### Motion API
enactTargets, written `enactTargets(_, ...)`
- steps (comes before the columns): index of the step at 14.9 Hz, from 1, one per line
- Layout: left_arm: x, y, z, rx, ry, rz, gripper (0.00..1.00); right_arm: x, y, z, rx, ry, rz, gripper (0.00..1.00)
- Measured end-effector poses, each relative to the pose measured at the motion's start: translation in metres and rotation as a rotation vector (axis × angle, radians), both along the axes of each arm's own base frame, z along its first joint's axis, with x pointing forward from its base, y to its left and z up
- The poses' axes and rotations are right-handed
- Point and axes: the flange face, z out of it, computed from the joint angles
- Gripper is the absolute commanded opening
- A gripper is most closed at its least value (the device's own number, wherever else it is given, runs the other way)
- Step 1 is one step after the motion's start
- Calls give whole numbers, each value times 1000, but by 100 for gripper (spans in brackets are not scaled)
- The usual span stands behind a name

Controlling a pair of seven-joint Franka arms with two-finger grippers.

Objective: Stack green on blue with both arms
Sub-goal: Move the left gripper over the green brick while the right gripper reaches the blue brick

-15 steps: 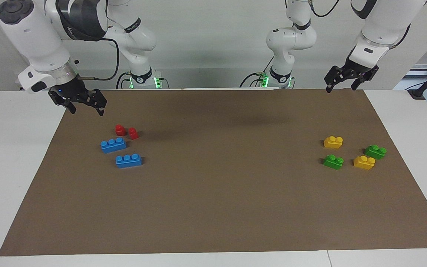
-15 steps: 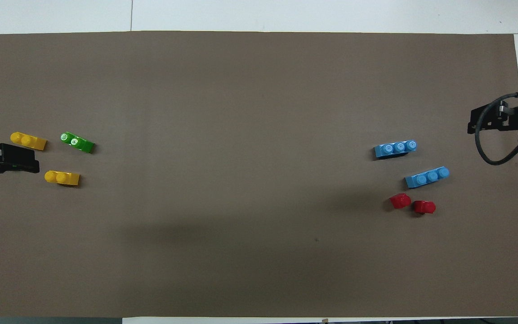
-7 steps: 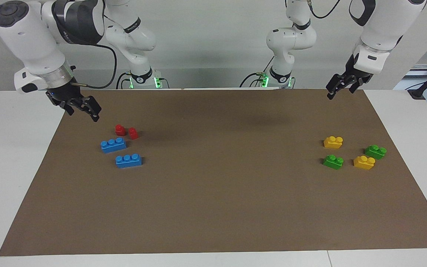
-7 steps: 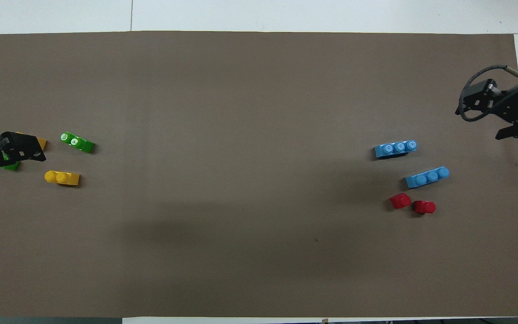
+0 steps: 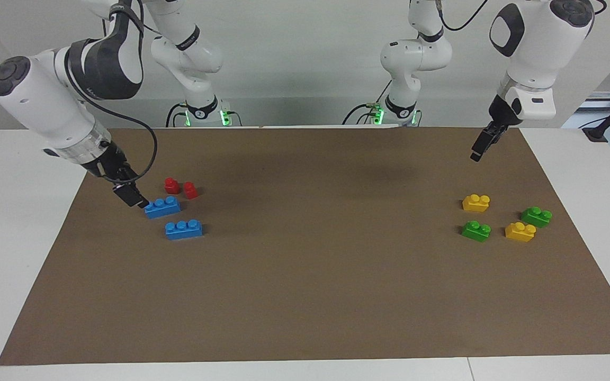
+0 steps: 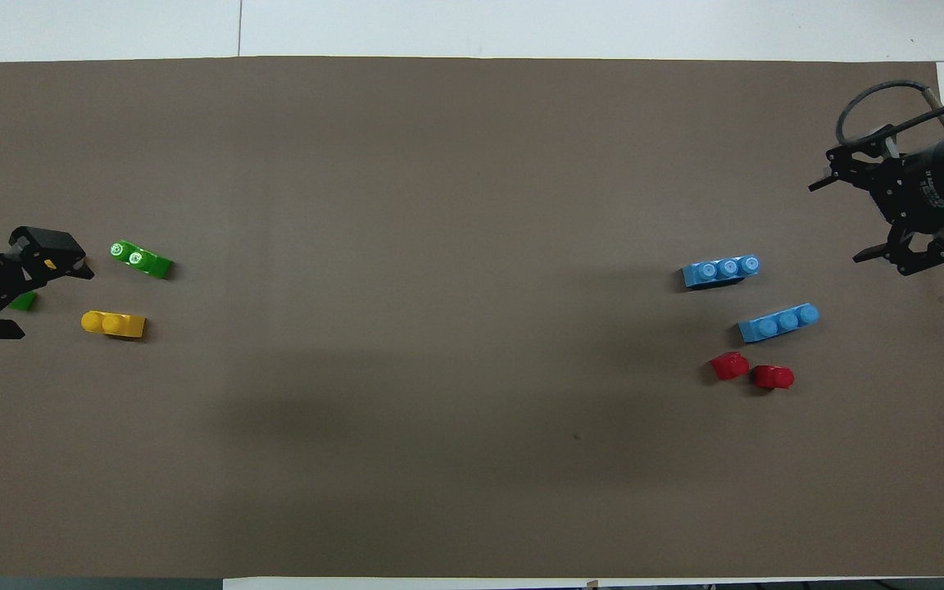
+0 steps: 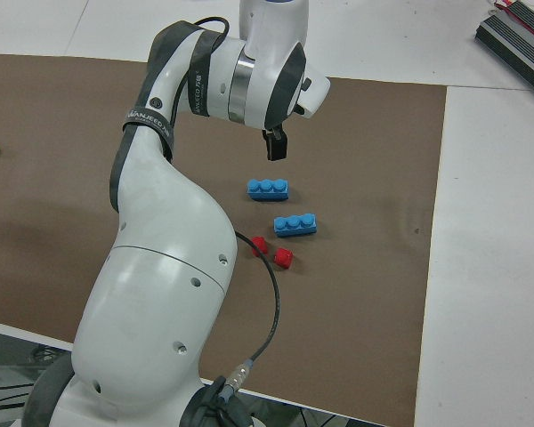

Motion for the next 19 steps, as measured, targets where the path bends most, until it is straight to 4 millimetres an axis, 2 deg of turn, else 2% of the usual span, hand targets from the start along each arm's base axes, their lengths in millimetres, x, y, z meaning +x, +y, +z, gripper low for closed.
enactTargets(3, 7, 8, -19, -14, -18, 90, 100, 7, -21, -20, 21, 7, -68, 100)
enactTargets(5, 16, 14, -37, -16, -14, 118, 100, 11, -28, -37, 34, 16, -90, 100)
enactTargets(11, 56, 30, -103, -42, -35, 232, 100, 13, -23, -75, 67, 15, -149, 100)
enactTargets(15, 71, 50, -132, -57, -51, 310, 100, 9, -17, -97, 101, 16, -178, 100)
enactTargets(19, 84, 54, -159, -58, -43, 325, 100, 5, -16, -108, 103, 33, -180, 100)
